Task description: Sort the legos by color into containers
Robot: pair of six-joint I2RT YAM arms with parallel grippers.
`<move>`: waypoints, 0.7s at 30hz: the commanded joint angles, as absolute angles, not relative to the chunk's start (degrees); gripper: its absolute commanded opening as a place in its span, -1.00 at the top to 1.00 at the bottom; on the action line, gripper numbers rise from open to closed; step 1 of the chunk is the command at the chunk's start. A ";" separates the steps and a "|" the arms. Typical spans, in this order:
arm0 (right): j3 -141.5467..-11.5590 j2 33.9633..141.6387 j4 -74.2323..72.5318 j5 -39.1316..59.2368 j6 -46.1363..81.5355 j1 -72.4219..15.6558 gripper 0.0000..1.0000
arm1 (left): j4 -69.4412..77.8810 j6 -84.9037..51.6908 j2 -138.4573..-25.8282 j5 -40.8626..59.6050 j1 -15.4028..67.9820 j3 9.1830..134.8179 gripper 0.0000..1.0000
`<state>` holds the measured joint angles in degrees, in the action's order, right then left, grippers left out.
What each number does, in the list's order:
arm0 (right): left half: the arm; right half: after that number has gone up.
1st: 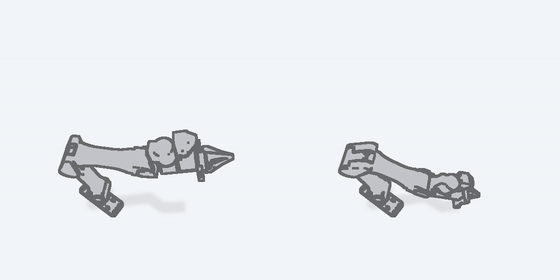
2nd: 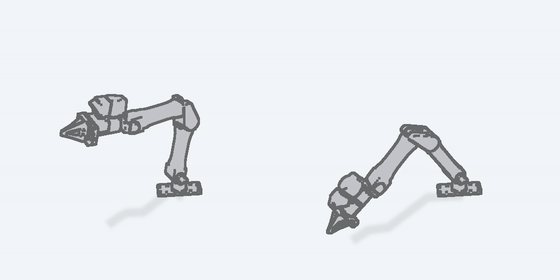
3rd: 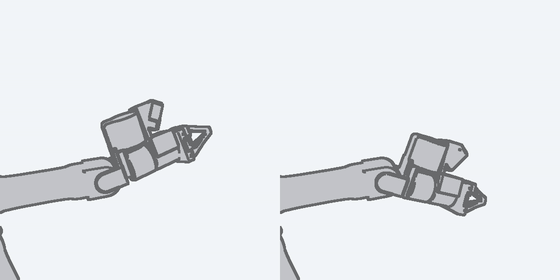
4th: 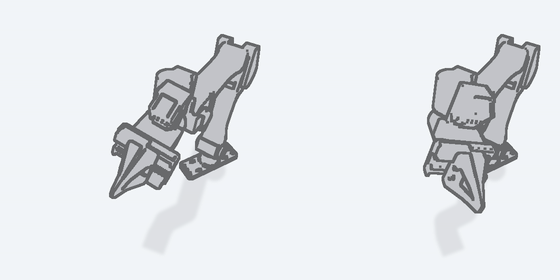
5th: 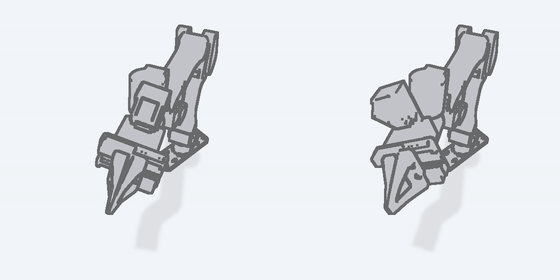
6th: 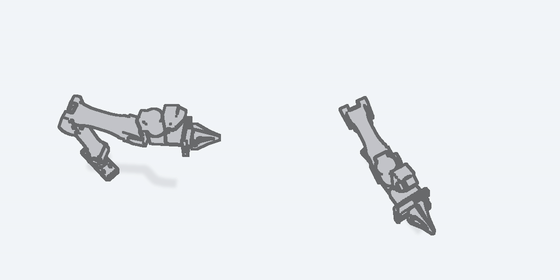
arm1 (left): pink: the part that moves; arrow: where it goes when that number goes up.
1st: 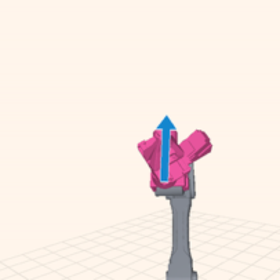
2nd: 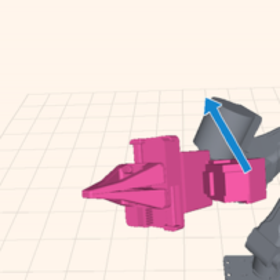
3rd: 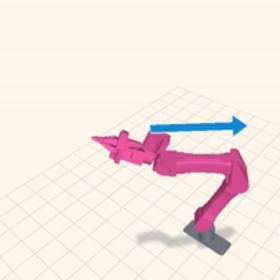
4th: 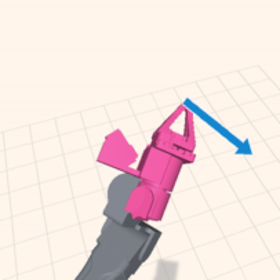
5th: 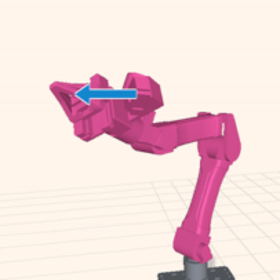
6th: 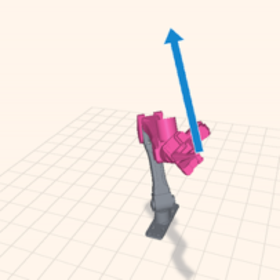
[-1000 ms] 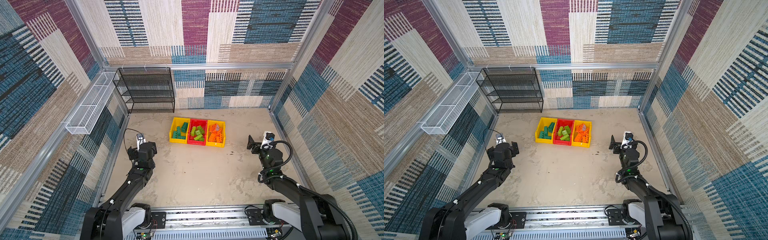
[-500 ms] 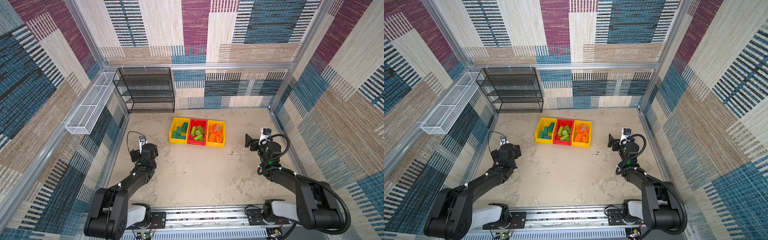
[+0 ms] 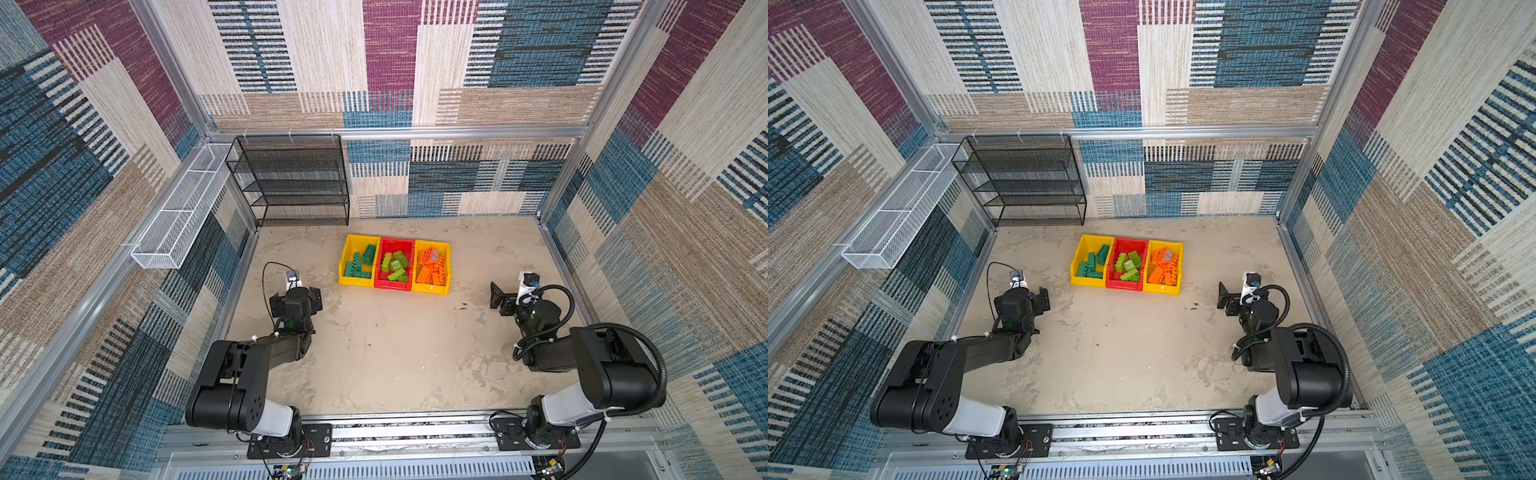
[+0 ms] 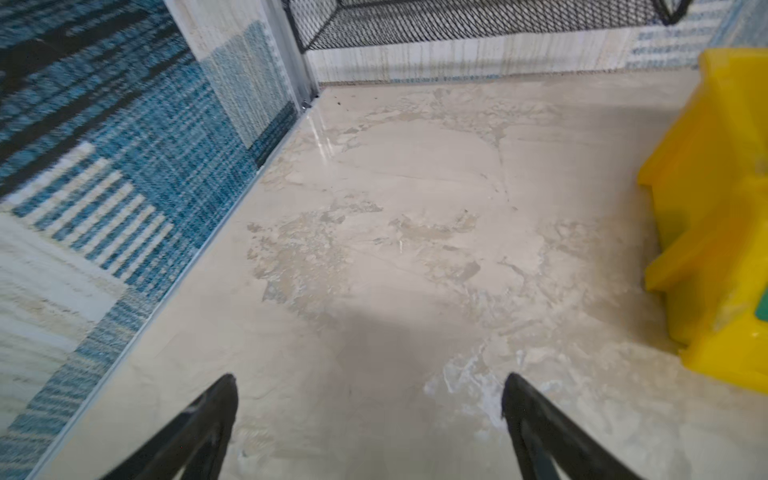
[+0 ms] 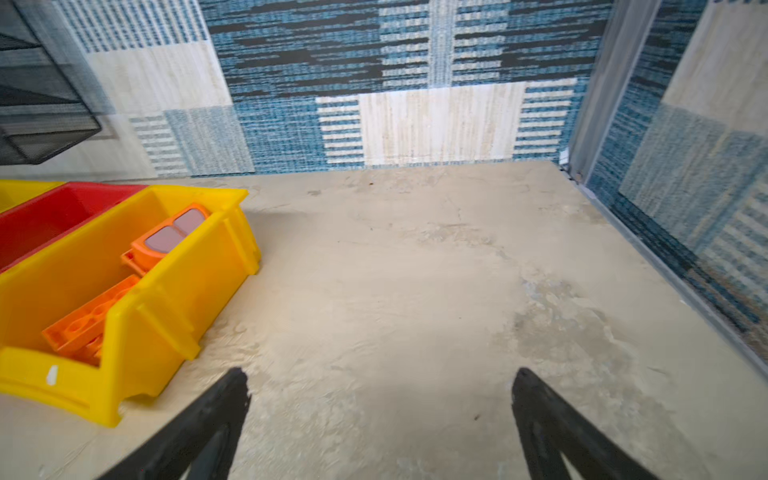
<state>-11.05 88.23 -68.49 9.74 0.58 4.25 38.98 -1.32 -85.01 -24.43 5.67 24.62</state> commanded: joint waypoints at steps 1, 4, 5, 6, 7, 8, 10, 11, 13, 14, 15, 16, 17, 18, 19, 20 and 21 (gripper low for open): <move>-10.43 88.38 -77.87 10.49 0.29 4.42 -0.99 | 42.75 1.01 -85.53 -17.61 4.31 25.91 -0.98; -11.39 88.66 -76.63 9.25 0.35 4.23 -0.99 | 45.57 -1.63 -88.16 -8.21 -0.56 24.96 -0.99; -11.12 88.98 -77.86 9.29 0.37 4.22 -0.99 | 49.47 -1.31 -88.83 -8.26 -0.62 23.72 -0.98; -11.03 88.80 -77.83 9.29 0.29 4.17 -0.99 | 46.05 -1.66 -87.75 -8.18 -0.60 24.45 -0.99; -11.04 88.68 -77.47 9.14 0.18 4.18 -0.99 | 43.51 -1.80 -87.19 -8.09 -0.61 25.20 -0.98; -10.73 88.64 -78.19 9.23 0.19 4.14 -0.99 | 44.74 -1.64 -87.67 -8.23 -0.56 24.87 -0.99; -10.27 88.58 -78.94 9.38 0.35 4.13 -0.99 | 47.51 -1.47 -88.06 -8.30 -0.61 24.08 -0.98; -10.46 88.60 -78.72 9.31 0.28 4.18 -0.99 | 45.82 -1.58 -87.65 -8.18 -0.61 24.45 -0.98; -10.43 88.55 -78.75 9.43 0.26 4.17 -0.99 | 47.75 -1.38 -88.15 -8.26 -0.62 24.03 -0.98; -10.46 88.59 -78.68 9.39 0.24 4.13 -0.99 | 47.33 -1.57 -87.99 -8.26 -0.61 24.12 -0.99; -10.46 88.60 -78.66 9.41 0.26 4.14 -0.99 | 46.69 -1.51 -87.84 -8.26 -0.57 24.17 -0.99; -10.46 88.60 -78.67 9.40 0.26 4.19 -0.99 | 47.50 -1.46 -87.99 -8.26 -0.62 24.01 -0.98; -10.46 88.55 -78.67 9.41 0.27 4.15 -0.99 | 47.52 -1.48 -87.98 -8.26 -0.61 23.96 -0.98; -10.45 88.64 -78.66 9.40 0.27 4.16 -0.99 | 47.22 -1.54 -87.86 -8.24 -0.62 24.06 -0.98; -10.46 88.59 -78.62 9.45 0.26 4.19 -0.99 | 47.46 -1.55 -87.98 -8.26 -0.62 24.01 -0.99; -10.46 88.59 -78.66 9.39 0.26 4.18 -0.99 | 47.55 -1.54 -88.02 -8.26 -0.60 24.03 -0.98; -10.46 88.59 -78.71 9.40 0.26 4.21 -0.99 | 47.32 -1.53 -87.89 -8.26 -0.61 24.00 -0.99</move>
